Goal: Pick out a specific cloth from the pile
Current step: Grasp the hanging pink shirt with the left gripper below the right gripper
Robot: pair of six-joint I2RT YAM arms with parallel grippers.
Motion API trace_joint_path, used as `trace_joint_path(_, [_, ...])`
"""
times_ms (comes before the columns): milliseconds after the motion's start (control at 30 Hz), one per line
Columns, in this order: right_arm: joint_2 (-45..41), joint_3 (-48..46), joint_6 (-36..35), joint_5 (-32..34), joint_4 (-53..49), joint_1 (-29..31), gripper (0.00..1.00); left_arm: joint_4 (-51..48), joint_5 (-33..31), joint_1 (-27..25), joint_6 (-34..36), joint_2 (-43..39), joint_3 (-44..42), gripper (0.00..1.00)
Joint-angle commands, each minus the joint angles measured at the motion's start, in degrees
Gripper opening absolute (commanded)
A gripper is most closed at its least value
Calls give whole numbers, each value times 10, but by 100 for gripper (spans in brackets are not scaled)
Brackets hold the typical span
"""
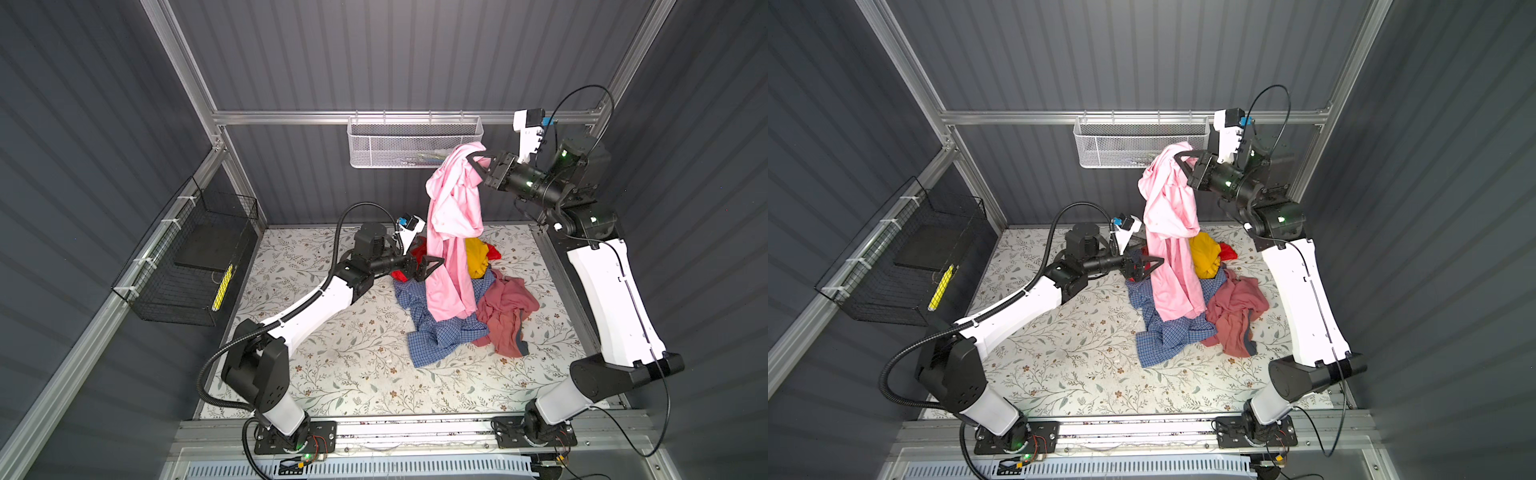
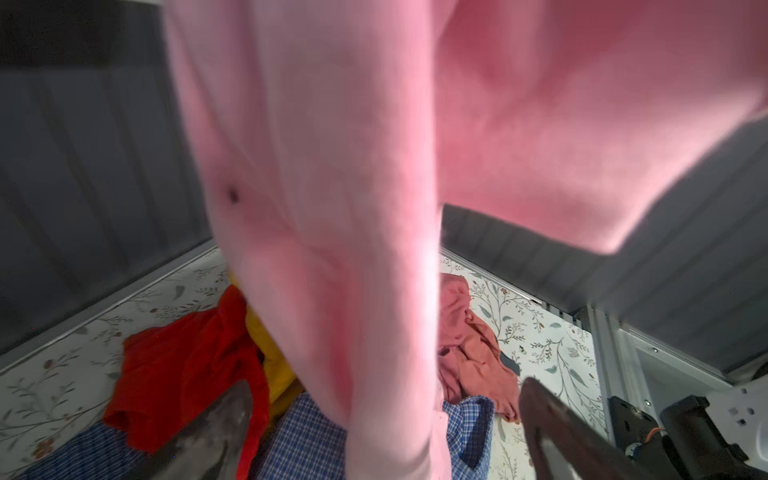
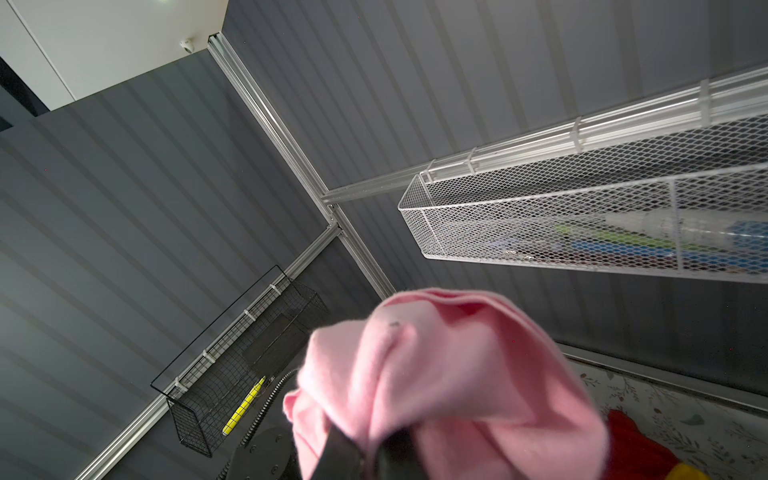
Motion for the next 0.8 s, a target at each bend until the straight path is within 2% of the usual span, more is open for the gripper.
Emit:
trace_joint_path(0, [-2,20,-1,1,30,11,0,49,18,-4,-32,52,65,100])
trace_joint_path(167, [-15,-3,8,1,38,26,0,100,-27,-5,-58,130,128,100])
trace_joint_path(333, [-48,-54,21,4,67,28,0,113,-43,-5,-80,180,185,99])
trace_joint_path(367, [-54,-64,25,3,73,28,0,121,-42,-6,-87,188,194,96])
trace_joint_path(400, [-59,-75,29,1,78,28,0,123,-40,-5,-89,194,204,88])
trace_joint_path(500, [-75,-105,22,6,77,28,0,112,-38,-4,-80,196,232,46])
trace_joint_path(633, [-99,-152,3,27,65,26,1,53,-76,10,-31,168,263,0])
trace_joint_path(700, [-101,-159,-3,20,62,26,6,35,-88,30,-30,152,272,0])
trace_joint_path(767, [-100,-165,-6,16,62,27,17,29,-88,61,-44,130,275,0])
